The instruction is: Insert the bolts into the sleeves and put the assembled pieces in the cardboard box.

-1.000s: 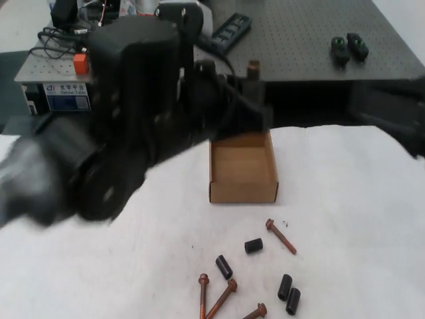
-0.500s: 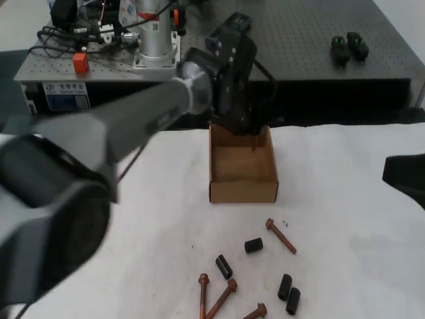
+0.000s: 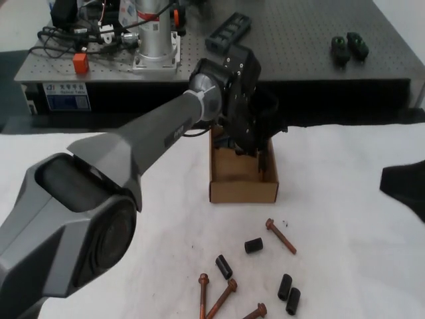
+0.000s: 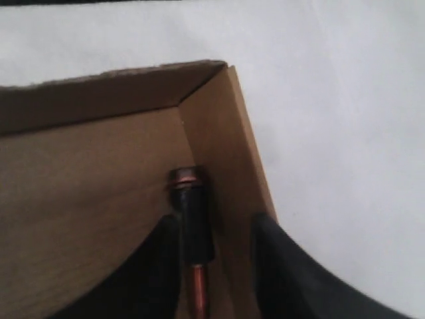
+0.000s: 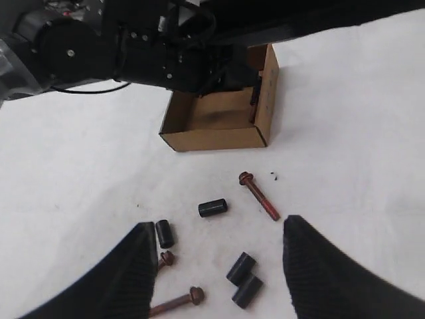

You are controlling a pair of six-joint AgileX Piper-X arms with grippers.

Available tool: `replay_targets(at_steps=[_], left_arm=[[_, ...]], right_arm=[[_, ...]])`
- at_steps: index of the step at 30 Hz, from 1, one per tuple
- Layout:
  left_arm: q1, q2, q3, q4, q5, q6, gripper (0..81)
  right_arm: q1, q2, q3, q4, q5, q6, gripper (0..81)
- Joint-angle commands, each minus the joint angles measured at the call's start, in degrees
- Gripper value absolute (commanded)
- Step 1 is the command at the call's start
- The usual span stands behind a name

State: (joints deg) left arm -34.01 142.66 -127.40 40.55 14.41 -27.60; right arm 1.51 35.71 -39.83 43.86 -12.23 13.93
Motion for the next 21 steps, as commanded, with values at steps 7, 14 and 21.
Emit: replay_targets(at_steps=[7,14,21], left_arm=[[0.7,-5.7,-0.8,4.6,5.5,-0.3,27.6],[2.0,-17.4,1.4,13.9,-6.9,10.5,27.6],[3.3,-30.7,18.8,8.8,-8.5,11.3,27.6]], right_arm=[[0.5,23.9,-3.1,0.8,-0.3,-16.0,36.5],[8.3,49.0,-14.8,1.0,6.4,-23.1,35.6],[12.7,67.2,-26.6,1.3,11.5,-24.3,35.6]])
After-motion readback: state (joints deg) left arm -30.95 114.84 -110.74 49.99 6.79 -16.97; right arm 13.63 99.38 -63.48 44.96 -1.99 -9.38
